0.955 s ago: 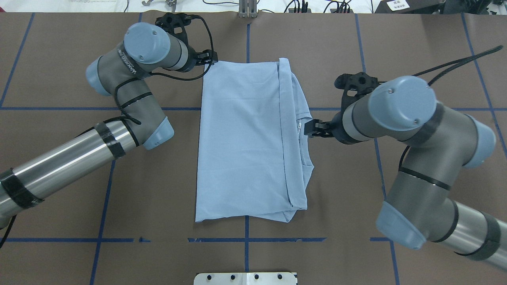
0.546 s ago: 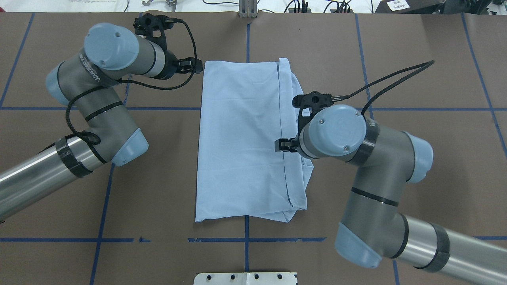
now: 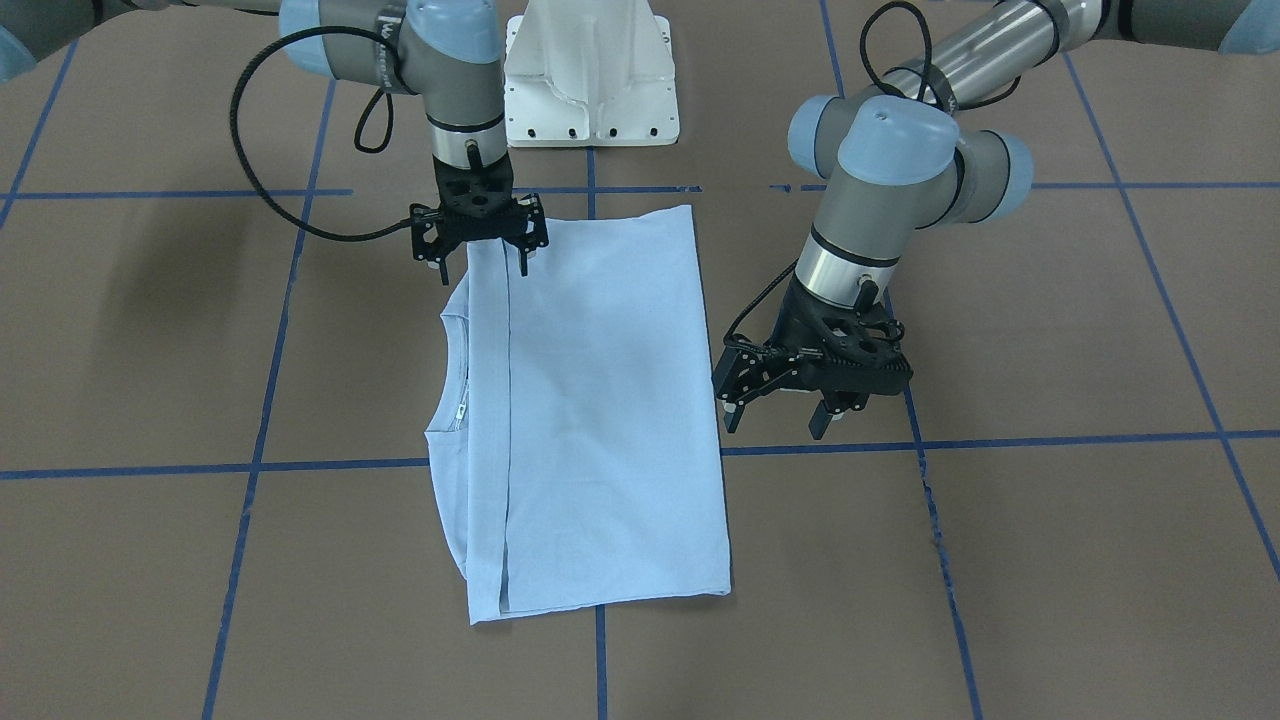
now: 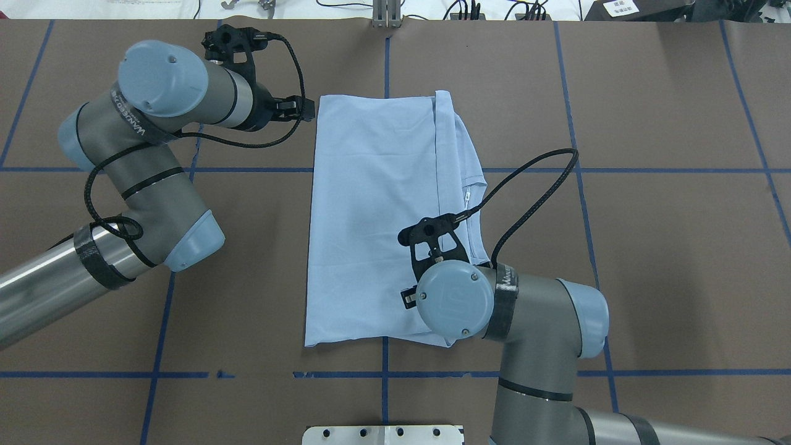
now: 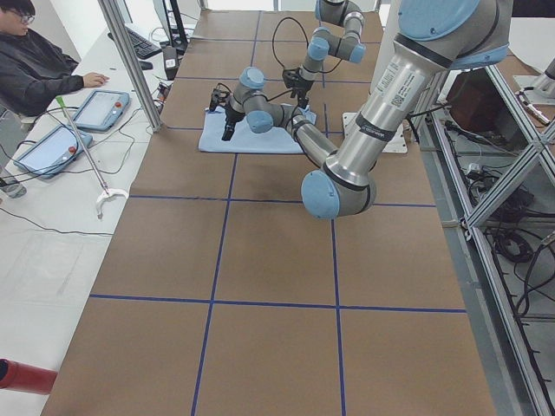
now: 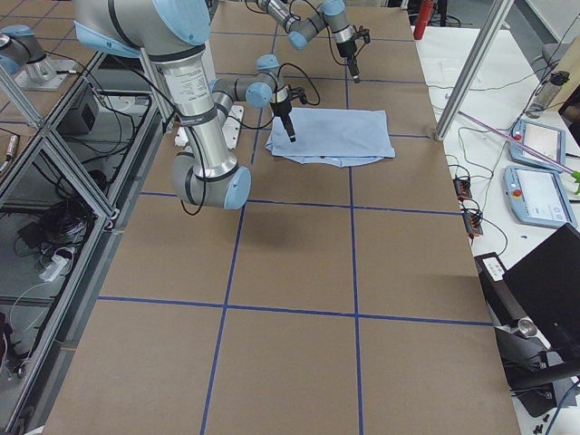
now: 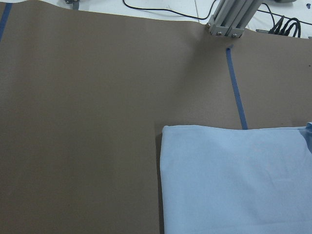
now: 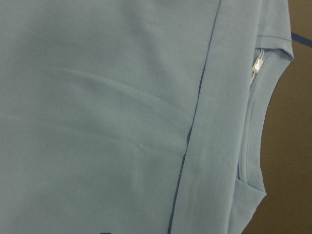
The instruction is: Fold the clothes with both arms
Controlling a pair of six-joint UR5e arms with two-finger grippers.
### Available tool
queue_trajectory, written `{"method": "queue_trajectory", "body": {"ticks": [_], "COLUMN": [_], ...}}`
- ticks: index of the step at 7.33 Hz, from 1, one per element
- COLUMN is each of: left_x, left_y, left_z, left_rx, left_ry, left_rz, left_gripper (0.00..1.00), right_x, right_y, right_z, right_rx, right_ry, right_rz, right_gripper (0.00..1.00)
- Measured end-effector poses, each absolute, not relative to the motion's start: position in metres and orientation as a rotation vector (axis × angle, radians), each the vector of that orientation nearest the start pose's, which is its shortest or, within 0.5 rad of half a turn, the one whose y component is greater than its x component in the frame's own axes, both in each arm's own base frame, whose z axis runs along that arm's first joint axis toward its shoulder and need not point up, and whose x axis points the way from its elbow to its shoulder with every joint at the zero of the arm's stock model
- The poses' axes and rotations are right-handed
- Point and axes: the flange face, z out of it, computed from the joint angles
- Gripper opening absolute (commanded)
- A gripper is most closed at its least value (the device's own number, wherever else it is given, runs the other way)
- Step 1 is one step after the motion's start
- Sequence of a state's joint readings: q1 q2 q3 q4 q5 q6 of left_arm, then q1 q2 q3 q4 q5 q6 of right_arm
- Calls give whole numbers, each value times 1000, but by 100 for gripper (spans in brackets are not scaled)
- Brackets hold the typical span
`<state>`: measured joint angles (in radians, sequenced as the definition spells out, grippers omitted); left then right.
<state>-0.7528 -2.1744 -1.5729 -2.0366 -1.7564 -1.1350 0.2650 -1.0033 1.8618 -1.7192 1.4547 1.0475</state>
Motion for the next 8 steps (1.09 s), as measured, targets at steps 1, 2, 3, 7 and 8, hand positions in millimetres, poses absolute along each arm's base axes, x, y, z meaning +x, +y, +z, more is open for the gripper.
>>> {"method": "queue_trajectory", "body": {"ticks": [1,2,3,7,8], "left_x": [432,434,435,439,440], "left_y": [-560,-559,-559,-557,-557], "left_z": [251,252,253,256,256], "left_rx": [457,456,456,450,449], "left_ry": [979,980,981,981,981], "left_rz": [-184,-182,-182,-182,-181], "left_gripper": [100,100,100,100,100], "right_x": [-571,-576,-578,-575,-573], "right_y": [-292,-284,-278,-273,-272], "right_z": [233,234,236,254,260], "right_rx": [382,394,406,409,406], "right_ry": [-611,-603,-595,-565,-557], "right_rz": [-240,-292,-349,-420,-422], "right_gripper": [73,71,70,64,53]}}
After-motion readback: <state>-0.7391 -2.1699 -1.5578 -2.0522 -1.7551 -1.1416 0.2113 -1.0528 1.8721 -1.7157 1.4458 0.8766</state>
